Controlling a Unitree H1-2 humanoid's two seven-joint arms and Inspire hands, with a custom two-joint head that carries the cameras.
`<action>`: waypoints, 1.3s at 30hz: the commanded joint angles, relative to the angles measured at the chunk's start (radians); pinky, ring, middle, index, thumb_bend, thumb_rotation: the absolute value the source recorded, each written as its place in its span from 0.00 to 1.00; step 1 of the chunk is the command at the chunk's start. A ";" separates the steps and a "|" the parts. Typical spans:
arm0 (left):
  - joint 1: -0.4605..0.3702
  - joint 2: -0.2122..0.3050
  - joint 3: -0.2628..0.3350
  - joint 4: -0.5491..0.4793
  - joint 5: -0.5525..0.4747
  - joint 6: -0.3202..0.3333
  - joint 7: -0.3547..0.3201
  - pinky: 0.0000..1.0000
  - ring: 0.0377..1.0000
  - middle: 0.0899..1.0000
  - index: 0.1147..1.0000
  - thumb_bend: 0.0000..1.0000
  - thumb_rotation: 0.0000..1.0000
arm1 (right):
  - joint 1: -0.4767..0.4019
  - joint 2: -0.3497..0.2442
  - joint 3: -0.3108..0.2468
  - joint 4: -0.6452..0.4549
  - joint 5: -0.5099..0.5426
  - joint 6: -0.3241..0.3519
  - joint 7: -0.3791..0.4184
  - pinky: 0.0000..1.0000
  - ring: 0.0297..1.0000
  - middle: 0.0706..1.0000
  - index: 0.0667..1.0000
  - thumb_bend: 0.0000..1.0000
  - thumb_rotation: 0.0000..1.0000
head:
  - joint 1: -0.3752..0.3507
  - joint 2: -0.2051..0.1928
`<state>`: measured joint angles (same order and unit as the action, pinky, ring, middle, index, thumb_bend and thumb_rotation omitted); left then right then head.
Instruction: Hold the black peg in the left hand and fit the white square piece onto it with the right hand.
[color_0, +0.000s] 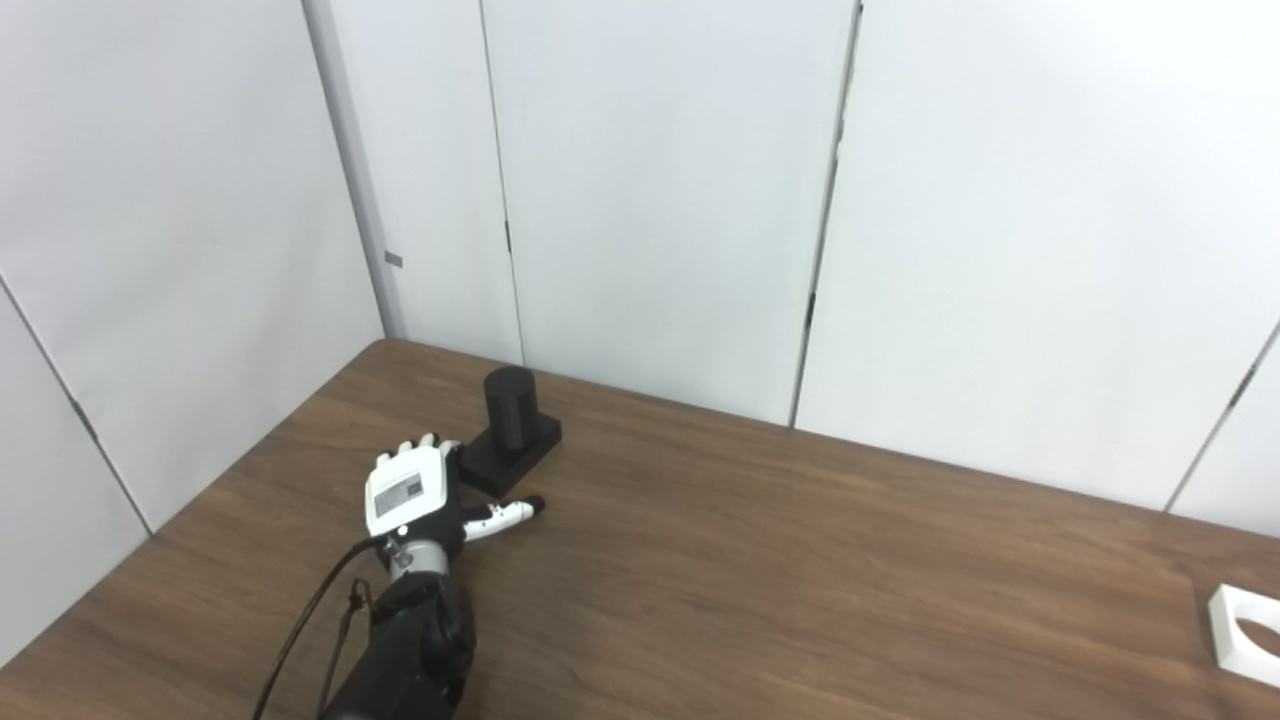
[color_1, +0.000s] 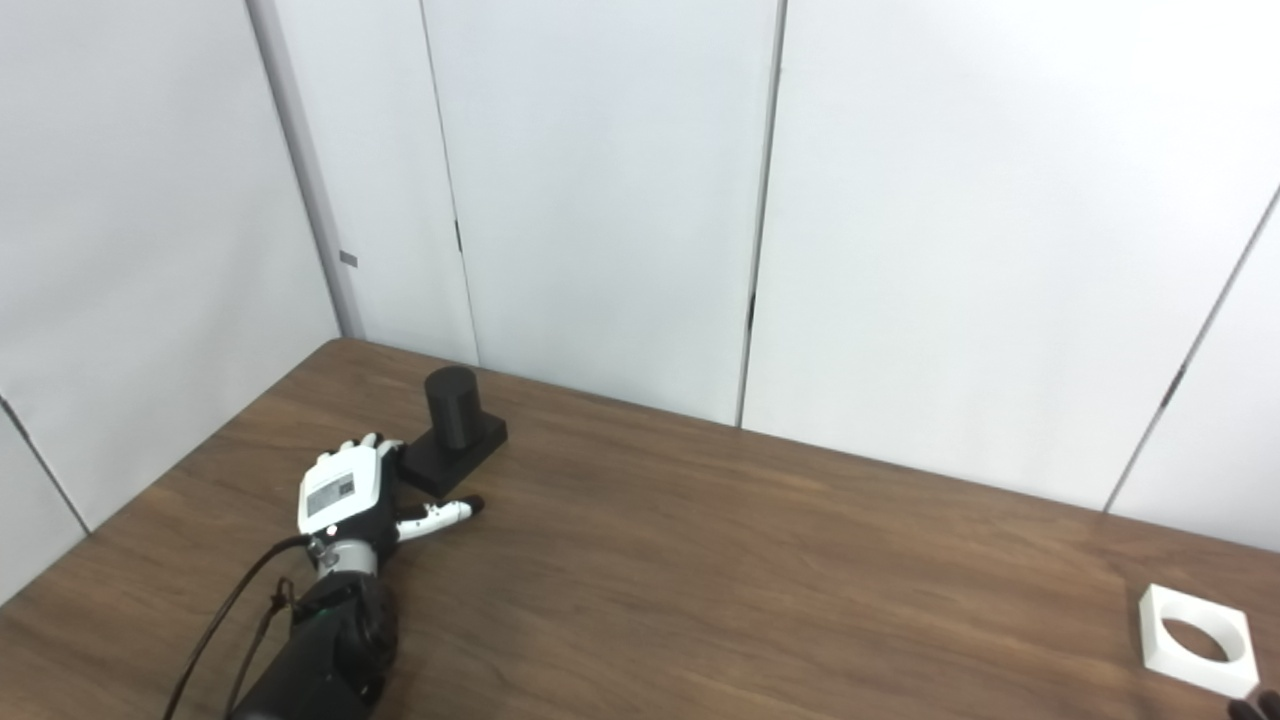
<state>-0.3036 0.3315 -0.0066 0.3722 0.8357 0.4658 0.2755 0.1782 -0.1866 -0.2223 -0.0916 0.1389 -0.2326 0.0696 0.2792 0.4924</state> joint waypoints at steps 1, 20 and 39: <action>-0.062 0.021 0.008 -0.004 0.021 0.003 0.039 1.00 0.97 0.94 0.80 0.96 0.68 | 0.049 0.032 0.015 0.035 0.004 0.018 -0.008 0.90 0.93 0.90 0.94 0.84 0.97 | 0.001 0.000; -0.104 0.008 0.024 0.063 0.028 0.004 0.057 1.00 0.96 0.90 0.74 0.90 0.64 | 0.050 0.017 0.023 0.047 0.002 -0.012 0.015 0.93 0.96 0.93 0.98 0.83 0.99 | -0.002 0.006; -0.120 0.025 -0.013 0.128 -0.095 -0.094 0.228 0.93 0.83 0.73 0.42 0.51 0.06 | 0.047 0.018 0.026 0.034 0.018 0.021 0.018 0.93 0.98 0.94 0.99 0.82 0.97 | -0.008 0.014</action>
<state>-0.3713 0.3254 -0.0174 0.5025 0.7393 0.4004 0.4632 0.1840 -0.1946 -0.2080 -0.0980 0.1517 -0.2069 0.0939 0.2700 0.5062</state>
